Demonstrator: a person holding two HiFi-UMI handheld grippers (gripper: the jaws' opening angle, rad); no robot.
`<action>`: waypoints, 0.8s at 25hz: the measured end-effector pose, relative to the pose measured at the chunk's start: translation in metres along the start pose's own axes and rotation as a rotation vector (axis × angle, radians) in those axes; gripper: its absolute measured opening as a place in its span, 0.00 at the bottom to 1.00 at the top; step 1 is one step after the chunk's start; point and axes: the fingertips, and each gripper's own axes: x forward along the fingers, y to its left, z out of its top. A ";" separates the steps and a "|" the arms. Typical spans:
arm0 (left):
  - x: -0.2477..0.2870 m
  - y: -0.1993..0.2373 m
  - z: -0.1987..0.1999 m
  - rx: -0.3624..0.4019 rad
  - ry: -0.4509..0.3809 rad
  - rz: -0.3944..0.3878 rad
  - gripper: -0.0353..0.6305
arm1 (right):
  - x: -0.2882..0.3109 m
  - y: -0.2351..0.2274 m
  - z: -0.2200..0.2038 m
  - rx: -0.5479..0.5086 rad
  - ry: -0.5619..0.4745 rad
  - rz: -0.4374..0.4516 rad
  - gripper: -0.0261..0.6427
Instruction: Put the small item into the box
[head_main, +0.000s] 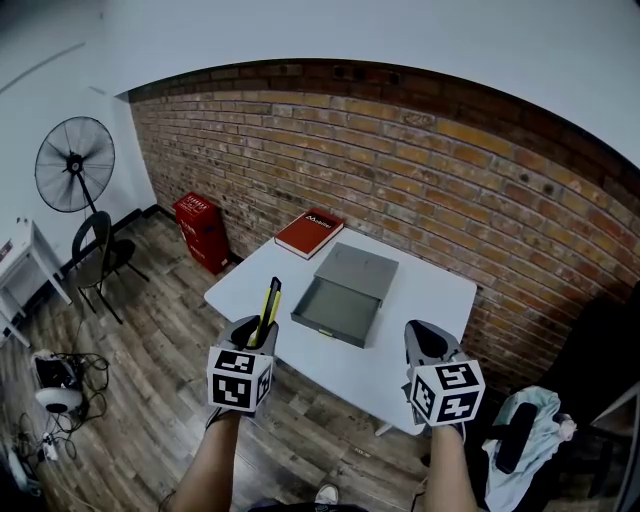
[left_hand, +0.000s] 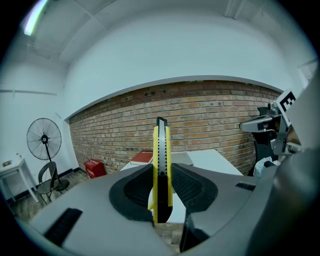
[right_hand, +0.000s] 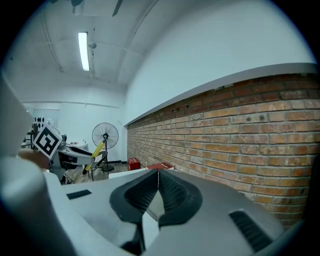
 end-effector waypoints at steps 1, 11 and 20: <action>0.002 0.000 0.002 0.001 -0.001 0.003 0.25 | 0.002 -0.002 0.000 0.000 0.000 0.002 0.07; 0.028 -0.004 0.017 0.015 -0.012 -0.003 0.25 | 0.013 -0.024 0.001 0.009 -0.008 -0.013 0.07; 0.058 0.002 0.021 0.022 -0.016 -0.040 0.25 | 0.035 -0.030 0.004 0.003 -0.003 -0.037 0.07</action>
